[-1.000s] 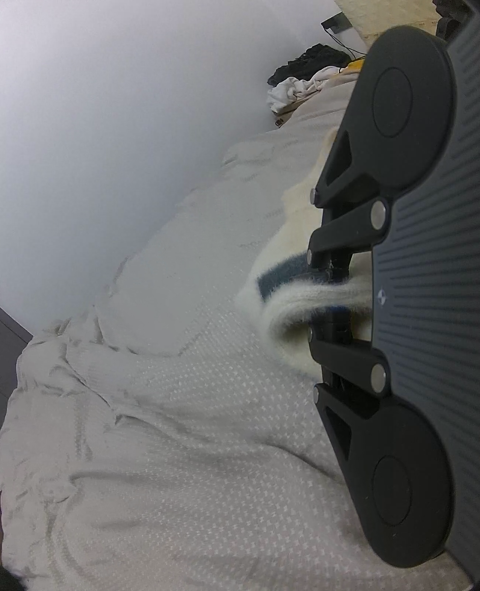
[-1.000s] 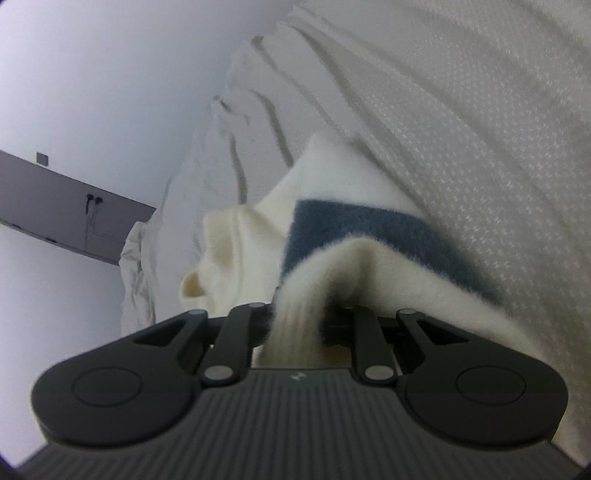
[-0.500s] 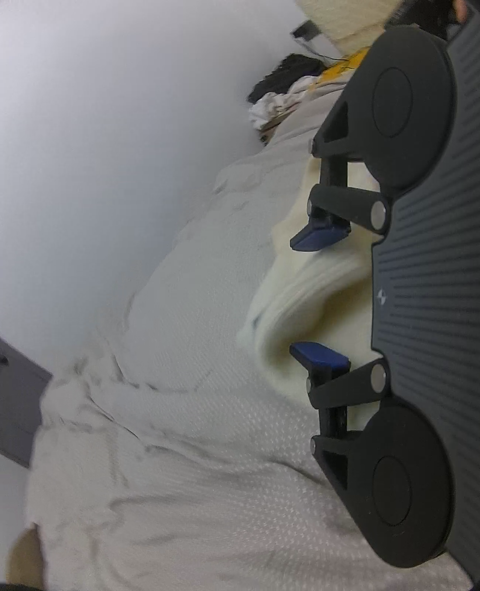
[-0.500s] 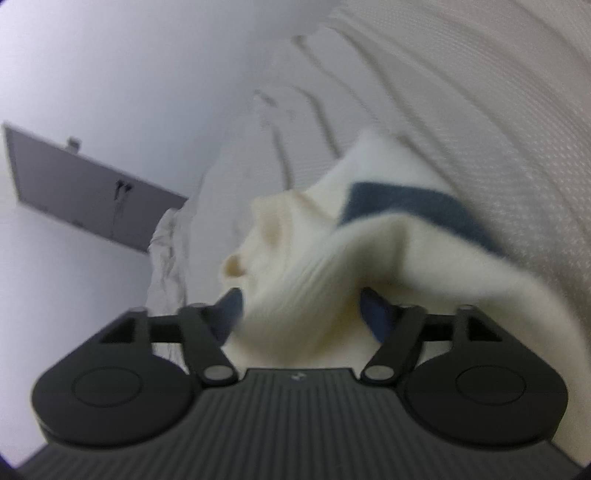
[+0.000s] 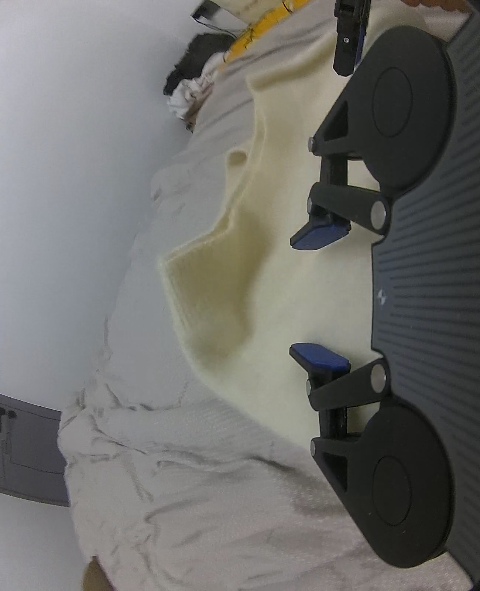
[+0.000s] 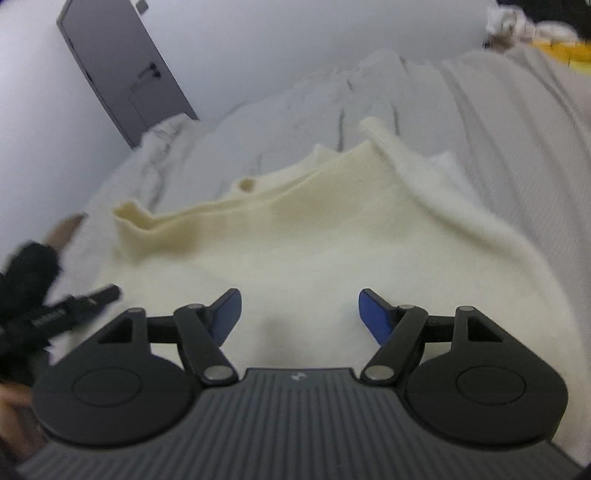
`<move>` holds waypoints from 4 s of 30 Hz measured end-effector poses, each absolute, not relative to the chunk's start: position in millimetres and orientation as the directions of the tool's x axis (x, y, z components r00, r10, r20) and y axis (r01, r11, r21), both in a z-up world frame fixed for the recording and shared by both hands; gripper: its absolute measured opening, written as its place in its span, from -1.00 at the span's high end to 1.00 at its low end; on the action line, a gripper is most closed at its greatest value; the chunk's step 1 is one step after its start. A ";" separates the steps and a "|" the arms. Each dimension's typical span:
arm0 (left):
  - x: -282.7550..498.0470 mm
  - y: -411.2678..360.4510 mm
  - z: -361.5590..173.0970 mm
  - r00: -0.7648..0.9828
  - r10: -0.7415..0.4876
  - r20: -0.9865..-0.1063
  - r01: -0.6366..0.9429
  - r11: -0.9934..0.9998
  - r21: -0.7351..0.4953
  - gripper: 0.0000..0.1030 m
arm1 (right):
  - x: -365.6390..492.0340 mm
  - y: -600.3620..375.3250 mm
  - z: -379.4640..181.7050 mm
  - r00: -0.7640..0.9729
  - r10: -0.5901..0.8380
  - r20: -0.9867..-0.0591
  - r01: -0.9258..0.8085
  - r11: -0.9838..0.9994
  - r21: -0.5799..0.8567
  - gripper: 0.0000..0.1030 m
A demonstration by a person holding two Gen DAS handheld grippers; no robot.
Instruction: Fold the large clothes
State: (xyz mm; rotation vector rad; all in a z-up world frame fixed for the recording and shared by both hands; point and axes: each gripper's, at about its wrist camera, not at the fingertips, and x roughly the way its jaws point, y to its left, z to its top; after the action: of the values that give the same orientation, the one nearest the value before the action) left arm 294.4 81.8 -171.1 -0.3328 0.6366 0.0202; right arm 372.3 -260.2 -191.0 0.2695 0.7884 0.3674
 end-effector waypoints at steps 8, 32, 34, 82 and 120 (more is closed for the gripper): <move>328.3 85.5 -188.6 0.791 -0.013 -0.612 -0.161 0.960 -0.228 -0.20 | 399.0 -256.3 -213.3 0.664 0.328 -0.672 -0.165 0.941 0.297 -0.38; 258.0 78.4 -152.9 0.829 -0.064 -0.555 -0.140 0.938 -0.318 -0.35 | 354.1 -246.9 -186.8 0.728 0.322 -0.605 -0.142 0.935 0.326 -0.41; 242.9 71.9 -147.0 0.832 -0.075 -0.550 -0.130 0.937 -0.325 -0.40 | 335.8 -246.8 -177.8 0.730 0.339 -0.593 -0.154 0.927 0.341 -0.41; 209.2 112.6 -235.4 0.727 -0.553 -0.408 -0.259 0.329 -0.908 -0.83 | 321.0 -283.1 -236.2 0.723 0.656 -0.218 0.056 0.259 0.964 -1.00; 201.7 94.5 -157.3 0.855 -0.164 -0.492 -0.259 0.688 -0.678 0.40 | 295.8 -287.4 -223.4 0.792 0.452 -0.411 0.079 0.591 0.803 0.24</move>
State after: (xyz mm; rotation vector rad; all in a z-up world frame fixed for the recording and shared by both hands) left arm 201.7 94.5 -157.3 -0.8217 0.5587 0.0565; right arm 295.8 -287.4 -223.4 0.9267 0.6406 0.2353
